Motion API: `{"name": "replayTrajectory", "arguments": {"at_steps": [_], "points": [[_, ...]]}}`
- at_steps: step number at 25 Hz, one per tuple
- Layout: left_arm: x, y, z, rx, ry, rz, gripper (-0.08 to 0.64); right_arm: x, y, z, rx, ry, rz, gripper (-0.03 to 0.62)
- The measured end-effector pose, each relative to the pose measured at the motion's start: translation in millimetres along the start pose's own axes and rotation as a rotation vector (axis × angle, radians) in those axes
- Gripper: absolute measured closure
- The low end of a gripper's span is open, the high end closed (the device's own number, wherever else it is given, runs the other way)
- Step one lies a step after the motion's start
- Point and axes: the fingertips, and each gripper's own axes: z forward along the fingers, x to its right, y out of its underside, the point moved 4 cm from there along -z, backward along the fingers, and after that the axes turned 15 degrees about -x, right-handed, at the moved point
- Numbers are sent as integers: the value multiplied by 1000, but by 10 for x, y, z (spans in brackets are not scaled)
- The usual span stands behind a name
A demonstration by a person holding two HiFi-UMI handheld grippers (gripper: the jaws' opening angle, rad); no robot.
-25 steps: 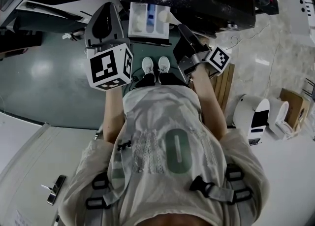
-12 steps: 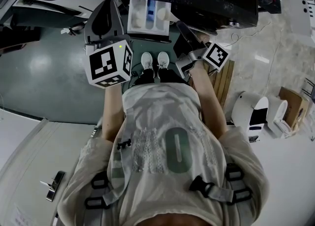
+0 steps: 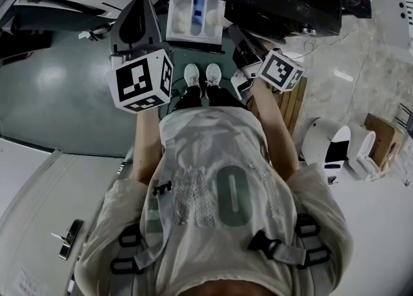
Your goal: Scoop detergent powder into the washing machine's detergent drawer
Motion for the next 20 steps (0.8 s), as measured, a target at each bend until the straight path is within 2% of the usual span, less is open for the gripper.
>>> {"name": "replayTrajectory", "arguments": {"at_steps": [8,14,18,20], "points": [[-16,47,10,-12,-6,-8,540,-60,24,113,-145,191,-341,583],[-31,89,3,-18,-13,-16,540,-179,114,203,-274,345,-705,583],[-51,118,12,-21,-17,-28,540,-220,206,265,-346,409,-900,583],[-54,120,11,-20,-18,-33,540,-239,252,291,-379,458,-1044,583]]}}
